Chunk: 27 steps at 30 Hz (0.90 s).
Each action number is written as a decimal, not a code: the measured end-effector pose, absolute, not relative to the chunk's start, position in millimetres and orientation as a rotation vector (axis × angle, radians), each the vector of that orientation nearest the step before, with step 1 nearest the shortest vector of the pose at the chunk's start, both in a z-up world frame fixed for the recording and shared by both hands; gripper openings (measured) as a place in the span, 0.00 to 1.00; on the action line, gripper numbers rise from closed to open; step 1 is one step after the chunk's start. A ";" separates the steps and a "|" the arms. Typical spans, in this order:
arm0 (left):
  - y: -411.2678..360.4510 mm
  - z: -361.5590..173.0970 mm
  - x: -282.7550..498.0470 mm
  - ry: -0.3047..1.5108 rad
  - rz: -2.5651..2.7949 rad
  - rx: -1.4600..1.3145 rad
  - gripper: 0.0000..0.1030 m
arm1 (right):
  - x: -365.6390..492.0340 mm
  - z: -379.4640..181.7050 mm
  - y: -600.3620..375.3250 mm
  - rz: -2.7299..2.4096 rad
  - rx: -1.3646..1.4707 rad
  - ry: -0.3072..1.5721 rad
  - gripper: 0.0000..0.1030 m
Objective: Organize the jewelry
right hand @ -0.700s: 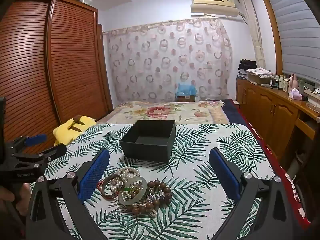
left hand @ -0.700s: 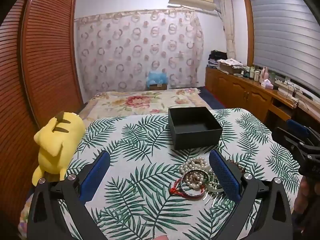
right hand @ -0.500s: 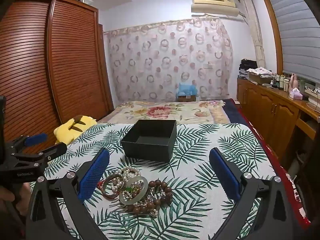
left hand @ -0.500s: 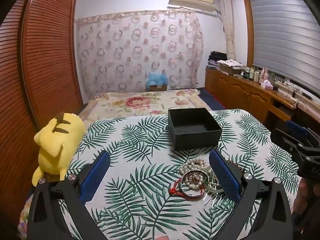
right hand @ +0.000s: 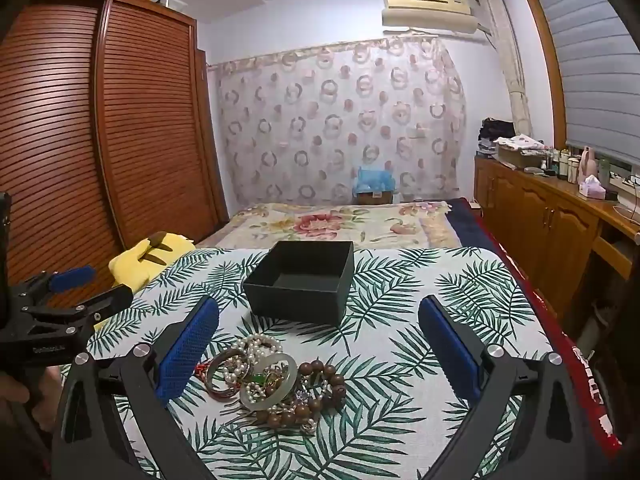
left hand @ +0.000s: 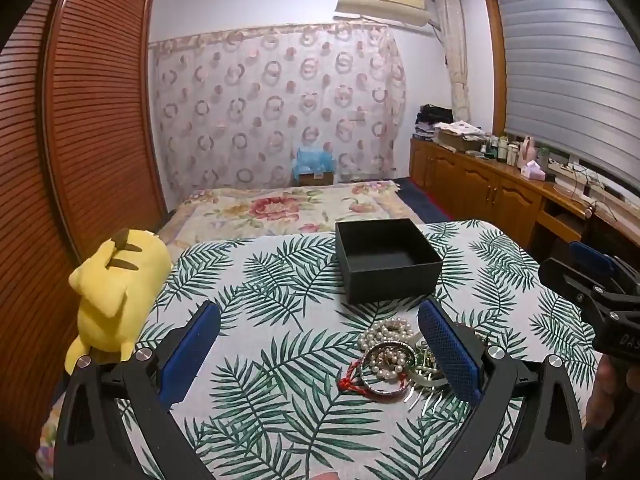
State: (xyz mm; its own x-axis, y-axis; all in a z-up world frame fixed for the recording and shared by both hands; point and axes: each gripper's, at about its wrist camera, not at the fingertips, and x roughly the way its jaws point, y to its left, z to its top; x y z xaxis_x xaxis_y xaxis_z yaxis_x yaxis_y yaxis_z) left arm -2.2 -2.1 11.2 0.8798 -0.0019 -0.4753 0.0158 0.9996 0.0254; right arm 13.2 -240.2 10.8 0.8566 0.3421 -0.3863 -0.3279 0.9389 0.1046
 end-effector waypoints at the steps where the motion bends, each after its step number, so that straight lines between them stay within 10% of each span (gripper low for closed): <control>1: -2.4 11.7 -1.9 0.496 -0.009 0.029 0.93 | 13.2 10.7 -240.2 0.353 0.036 0.413 0.98; 27: -2.9 13.9 -4.6 0.488 -0.008 0.030 0.93 | 12.5 10.8 -240.1 0.353 0.038 0.411 0.98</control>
